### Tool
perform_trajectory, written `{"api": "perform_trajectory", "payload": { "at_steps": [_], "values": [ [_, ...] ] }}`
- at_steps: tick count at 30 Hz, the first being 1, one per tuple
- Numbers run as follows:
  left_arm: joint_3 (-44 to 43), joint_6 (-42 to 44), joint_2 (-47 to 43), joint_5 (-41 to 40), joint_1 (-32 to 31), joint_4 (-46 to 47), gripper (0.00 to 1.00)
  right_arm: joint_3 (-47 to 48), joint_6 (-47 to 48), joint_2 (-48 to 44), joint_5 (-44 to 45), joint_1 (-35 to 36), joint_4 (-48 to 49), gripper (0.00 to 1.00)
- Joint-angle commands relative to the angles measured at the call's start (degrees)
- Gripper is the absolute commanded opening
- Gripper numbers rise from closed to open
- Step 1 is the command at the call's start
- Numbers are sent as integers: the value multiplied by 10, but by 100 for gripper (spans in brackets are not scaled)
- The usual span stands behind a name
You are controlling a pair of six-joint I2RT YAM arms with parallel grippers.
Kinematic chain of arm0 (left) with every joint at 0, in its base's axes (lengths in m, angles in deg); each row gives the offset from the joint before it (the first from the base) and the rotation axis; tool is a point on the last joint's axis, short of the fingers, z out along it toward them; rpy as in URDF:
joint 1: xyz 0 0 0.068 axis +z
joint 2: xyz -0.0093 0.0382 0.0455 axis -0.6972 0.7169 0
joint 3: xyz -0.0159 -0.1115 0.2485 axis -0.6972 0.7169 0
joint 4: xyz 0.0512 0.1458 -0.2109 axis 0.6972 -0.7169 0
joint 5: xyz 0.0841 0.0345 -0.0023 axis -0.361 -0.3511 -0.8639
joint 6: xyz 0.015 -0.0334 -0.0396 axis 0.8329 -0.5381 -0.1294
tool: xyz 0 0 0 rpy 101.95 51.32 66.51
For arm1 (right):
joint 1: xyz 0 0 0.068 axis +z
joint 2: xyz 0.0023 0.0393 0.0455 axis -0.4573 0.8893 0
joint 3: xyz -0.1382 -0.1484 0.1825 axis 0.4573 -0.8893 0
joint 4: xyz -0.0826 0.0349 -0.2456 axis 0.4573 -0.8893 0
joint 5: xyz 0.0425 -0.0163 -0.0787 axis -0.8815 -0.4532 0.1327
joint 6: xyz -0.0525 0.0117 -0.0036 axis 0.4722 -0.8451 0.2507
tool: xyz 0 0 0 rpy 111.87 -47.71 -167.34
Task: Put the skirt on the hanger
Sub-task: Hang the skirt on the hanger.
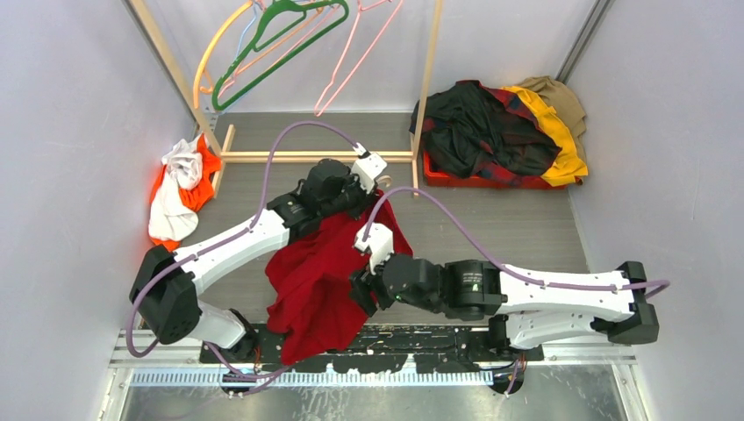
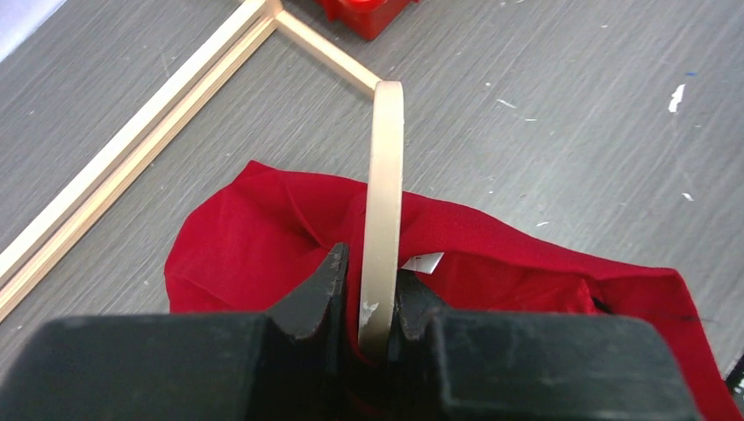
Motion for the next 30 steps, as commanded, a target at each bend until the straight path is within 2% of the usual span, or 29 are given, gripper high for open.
{"api": "perform_trajectory", "payload": {
  "at_steps": [1, 5, 11, 16, 21, 27, 30],
  "values": [
    [-19, 3, 8, -63, 0, 13, 0, 35, 117, 17, 203, 64, 46, 68],
    [-34, 3, 17, -55, 0, -12, 0, 43, 191, 47, 258, 99, 64, 69],
    [-57, 4, 30, -32, 1, -43, 0, 84, 251, 94, 229, 115, 25, 72],
    [-58, 2, 30, -16, 0, -47, 0, 98, 266, 118, 191, 115, 9, 73],
    [-61, 2, 27, 11, 0, -58, 0, 102, 271, 145, 206, 114, 1, 76],
    [-65, -4, 20, 43, 1, -66, 0, 94, 269, 159, 178, 91, 19, 77],
    [-64, -7, 16, 54, 0, -68, 0, 85, 265, 164, 199, 74, 32, 76]
  ]
}}
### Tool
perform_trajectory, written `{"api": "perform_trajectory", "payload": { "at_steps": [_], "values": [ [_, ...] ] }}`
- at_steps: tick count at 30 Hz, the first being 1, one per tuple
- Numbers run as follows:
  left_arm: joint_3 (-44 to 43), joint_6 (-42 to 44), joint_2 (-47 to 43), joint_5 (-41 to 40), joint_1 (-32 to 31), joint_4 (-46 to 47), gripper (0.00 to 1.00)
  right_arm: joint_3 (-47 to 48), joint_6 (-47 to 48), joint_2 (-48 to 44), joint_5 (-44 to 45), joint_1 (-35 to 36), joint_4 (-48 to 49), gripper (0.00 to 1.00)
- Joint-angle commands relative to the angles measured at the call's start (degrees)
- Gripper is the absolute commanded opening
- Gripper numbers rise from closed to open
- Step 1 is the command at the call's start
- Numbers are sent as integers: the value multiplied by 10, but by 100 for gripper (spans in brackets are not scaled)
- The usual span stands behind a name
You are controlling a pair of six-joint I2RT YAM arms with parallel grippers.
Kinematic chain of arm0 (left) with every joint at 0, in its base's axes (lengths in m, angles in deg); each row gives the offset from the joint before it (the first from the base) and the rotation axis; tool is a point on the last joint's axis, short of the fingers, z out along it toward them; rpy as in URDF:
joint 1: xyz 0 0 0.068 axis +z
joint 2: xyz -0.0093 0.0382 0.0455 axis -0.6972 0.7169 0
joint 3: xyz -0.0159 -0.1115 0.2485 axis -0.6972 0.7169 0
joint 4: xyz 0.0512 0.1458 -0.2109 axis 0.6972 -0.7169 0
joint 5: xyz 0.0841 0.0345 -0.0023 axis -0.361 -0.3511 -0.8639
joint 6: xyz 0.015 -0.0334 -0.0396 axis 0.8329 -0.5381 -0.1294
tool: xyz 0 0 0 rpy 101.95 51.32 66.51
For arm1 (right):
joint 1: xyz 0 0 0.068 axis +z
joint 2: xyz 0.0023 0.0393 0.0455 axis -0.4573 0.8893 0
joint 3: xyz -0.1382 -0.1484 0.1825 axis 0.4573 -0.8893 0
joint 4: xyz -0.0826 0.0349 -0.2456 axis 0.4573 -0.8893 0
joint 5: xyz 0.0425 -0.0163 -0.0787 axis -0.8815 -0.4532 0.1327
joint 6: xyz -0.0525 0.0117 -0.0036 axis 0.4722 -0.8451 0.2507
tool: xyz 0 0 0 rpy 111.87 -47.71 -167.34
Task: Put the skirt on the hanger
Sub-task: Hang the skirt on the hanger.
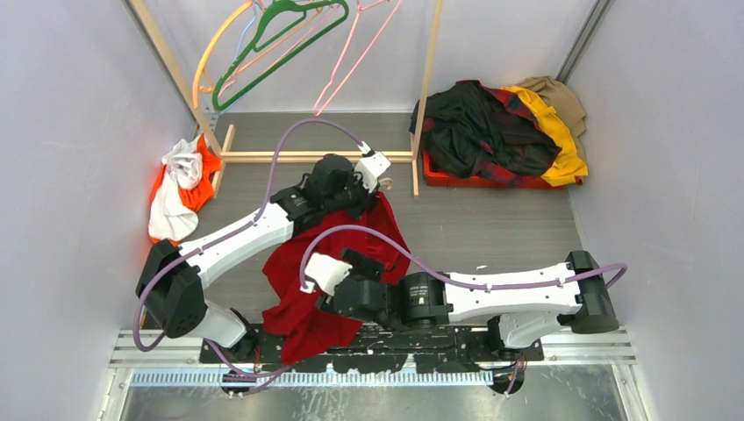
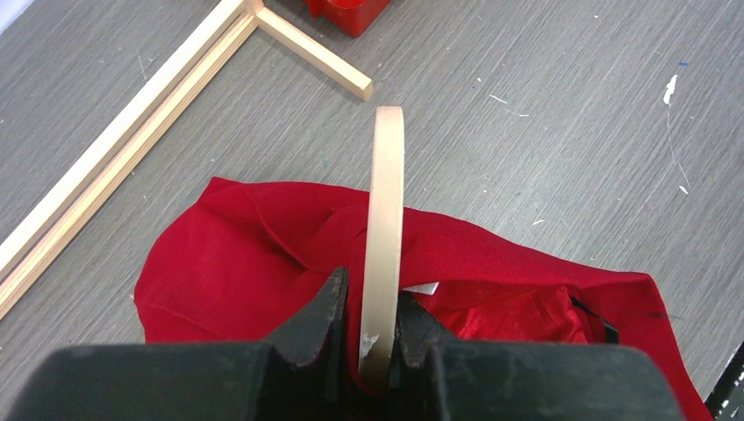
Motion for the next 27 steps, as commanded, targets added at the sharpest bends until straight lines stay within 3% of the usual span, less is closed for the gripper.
{"api": "perform_trajectory", "payload": {
  "at_steps": [1, 6, 13, 17, 18, 20, 24, 25, 27],
  "values": [
    [-26, -20, -17, 45, 2, -10, 0, 5, 3, 0, 24, -25, 31, 76],
    [-23, -29, -20, 60, 2, -3, 0, -8, 0, -1, 2, -52, 52, 73],
    [-37, -35, -9, 61, 2, -6, 0, -14, -10, 7, -75, -53, 40, 75],
    [-42, -38, -5, 70, 2, -5, 0, -23, -15, 12, -66, -53, 49, 71],
    [-42, -38, -6, 72, 2, -5, 0, -22, -14, 18, -60, -54, 46, 66],
    [-41, -39, -8, 75, 2, -3, 0, -18, -13, 25, -50, -57, 44, 43],
    [-41, -37, -5, 71, 3, -4, 0, -13, -9, 5, -61, -59, 52, 9],
    [-40, -36, -5, 67, 3, -5, 0, -11, -7, -8, -66, -59, 55, 3],
    [-35, -34, -3, 54, 2, -1, 0, -9, -4, -37, -87, -60, 60, 1]
  ]
}}
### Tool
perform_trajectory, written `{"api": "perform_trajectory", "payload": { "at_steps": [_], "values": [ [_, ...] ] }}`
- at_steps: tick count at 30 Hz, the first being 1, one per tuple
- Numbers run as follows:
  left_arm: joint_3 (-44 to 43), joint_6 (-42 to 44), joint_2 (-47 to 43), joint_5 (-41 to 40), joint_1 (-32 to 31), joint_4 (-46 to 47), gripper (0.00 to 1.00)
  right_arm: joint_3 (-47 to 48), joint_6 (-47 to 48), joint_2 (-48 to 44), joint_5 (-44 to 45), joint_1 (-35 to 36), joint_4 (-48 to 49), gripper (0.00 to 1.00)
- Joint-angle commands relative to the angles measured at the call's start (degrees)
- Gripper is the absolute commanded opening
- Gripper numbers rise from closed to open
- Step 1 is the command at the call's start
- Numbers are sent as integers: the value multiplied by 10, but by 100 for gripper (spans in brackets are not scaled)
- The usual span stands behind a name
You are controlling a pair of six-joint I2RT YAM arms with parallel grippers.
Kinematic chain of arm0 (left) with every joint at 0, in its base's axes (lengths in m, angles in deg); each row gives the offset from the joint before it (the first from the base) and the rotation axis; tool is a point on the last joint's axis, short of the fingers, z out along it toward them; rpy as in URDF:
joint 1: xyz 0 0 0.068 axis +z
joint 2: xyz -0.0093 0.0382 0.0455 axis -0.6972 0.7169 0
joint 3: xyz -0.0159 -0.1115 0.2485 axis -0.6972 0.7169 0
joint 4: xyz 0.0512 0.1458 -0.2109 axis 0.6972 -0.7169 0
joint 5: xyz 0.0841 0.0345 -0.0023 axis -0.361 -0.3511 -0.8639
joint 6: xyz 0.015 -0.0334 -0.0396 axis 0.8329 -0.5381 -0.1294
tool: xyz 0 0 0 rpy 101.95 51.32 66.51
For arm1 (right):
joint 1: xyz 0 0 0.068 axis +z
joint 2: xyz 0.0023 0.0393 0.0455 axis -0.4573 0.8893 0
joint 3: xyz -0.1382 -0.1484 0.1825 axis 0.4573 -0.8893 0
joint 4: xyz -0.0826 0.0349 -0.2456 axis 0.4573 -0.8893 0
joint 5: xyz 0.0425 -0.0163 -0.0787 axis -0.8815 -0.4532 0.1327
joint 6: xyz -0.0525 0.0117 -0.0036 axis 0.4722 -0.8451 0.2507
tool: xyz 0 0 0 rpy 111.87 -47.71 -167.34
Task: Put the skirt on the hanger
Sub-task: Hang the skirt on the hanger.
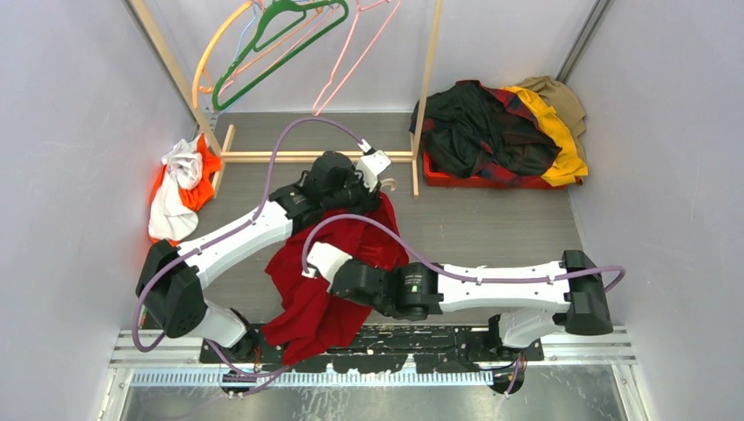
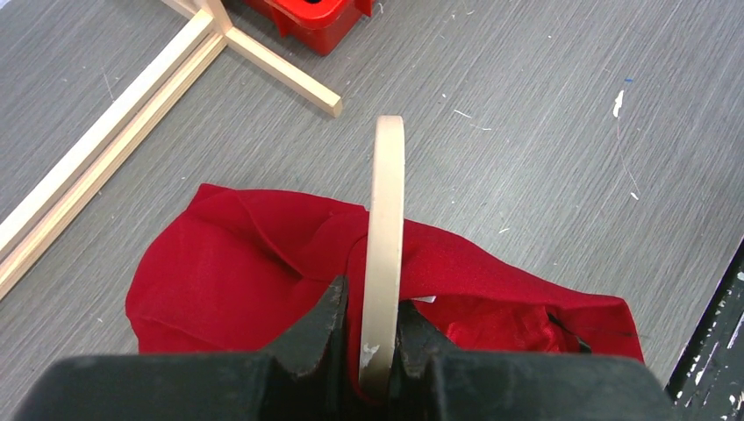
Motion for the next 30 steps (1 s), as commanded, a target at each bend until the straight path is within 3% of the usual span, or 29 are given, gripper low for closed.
{"api": "perform_trajectory", "payload": {
  "at_steps": [1, 11, 16, 23, 30],
  "values": [
    [-19, -18, -1, -1, 0, 18, 0, 20, 4, -71, -46, -3, 29, 1],
    [24, 4, 14, -79, -2, 97, 0, 82, 6, -120, -168, -6, -9, 1],
    [58, 23, 2, -101, -3, 135, 0, 81, -14, -162, -214, -40, -3, 1],
    [74, 29, -21, -71, -1, 127, 0, 18, -64, -273, -246, -125, 10, 1],
    [17, -1, -76, 21, 16, 31, 0, -51, -121, -336, -194, -178, -12, 1]
  ]
}}
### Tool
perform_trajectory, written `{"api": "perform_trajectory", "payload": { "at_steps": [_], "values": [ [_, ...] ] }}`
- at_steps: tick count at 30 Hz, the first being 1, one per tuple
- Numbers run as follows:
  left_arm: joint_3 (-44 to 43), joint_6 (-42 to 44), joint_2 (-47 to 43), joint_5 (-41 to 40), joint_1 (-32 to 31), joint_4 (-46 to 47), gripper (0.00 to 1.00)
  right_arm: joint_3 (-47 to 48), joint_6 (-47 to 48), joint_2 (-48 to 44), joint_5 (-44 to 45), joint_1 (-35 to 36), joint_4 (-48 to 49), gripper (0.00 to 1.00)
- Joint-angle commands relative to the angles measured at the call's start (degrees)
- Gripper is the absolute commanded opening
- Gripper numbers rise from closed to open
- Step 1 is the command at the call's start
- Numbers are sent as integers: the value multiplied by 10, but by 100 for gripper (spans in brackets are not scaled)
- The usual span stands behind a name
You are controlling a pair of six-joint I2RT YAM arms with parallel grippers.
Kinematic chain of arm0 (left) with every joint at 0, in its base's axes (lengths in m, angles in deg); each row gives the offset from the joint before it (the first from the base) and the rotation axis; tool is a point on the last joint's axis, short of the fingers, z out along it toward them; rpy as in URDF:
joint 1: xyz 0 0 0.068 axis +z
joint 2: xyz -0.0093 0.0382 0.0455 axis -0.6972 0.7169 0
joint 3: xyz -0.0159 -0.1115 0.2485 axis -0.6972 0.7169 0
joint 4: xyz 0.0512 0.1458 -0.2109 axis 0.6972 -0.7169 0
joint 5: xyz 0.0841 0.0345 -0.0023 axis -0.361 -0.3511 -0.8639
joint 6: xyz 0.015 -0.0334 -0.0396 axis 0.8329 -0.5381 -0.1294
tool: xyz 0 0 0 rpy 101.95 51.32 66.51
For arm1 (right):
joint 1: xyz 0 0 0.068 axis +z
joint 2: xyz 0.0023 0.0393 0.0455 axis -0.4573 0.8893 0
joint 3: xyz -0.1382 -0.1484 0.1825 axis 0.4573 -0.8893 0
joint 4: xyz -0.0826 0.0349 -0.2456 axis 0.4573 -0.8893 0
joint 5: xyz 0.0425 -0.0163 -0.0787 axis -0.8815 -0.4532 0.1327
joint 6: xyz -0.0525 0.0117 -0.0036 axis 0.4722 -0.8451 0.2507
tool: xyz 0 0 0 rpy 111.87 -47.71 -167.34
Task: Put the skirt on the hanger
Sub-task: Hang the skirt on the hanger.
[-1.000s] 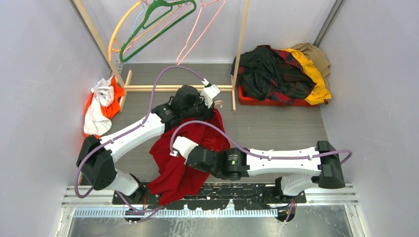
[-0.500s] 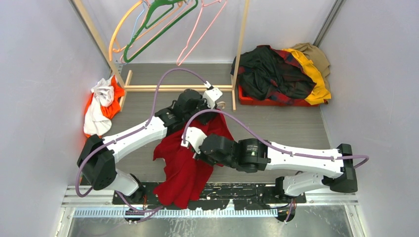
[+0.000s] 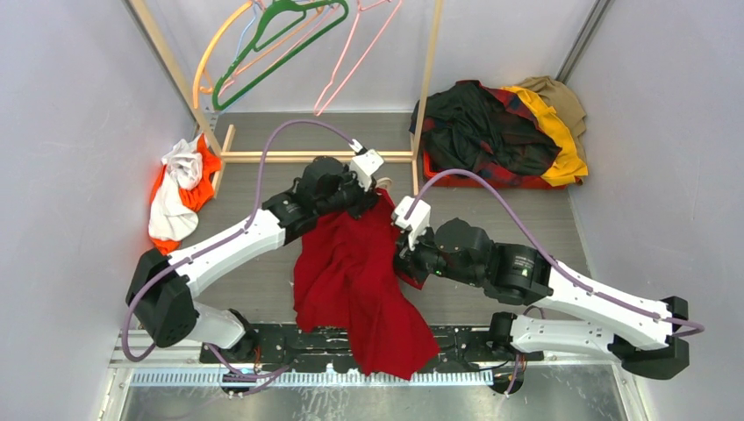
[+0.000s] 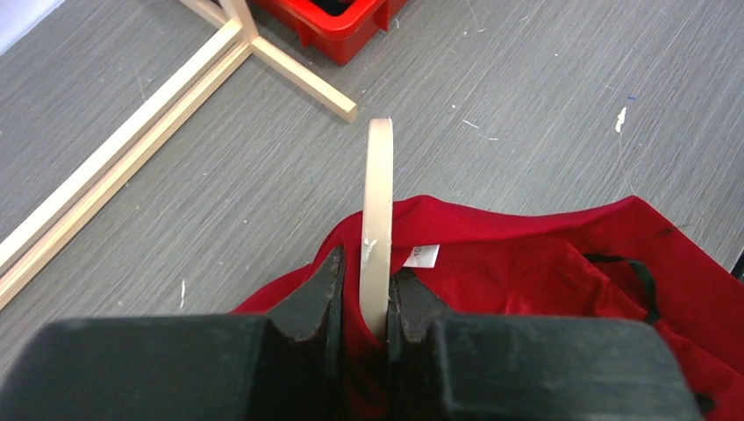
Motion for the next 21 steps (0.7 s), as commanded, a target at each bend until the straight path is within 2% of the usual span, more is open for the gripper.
{"api": "perform_trajectory", "payload": {
  "at_steps": [1, 9, 16, 21],
  "values": [
    [-43, 8, -48, 69, 23, -69, 0, -19, -52, -50, 29, -28, 65, 1],
    [-75, -6, -114, 177, 26, -133, 0, -65, -96, -66, 34, -97, 88, 1],
    [-73, -22, -158, 230, 25, -134, 0, -90, -137, -23, -77, -193, 135, 3],
    [-85, -25, -172, 248, 25, -141, 0, -123, -173, 22, -165, -221, 198, 3]
  ]
}}
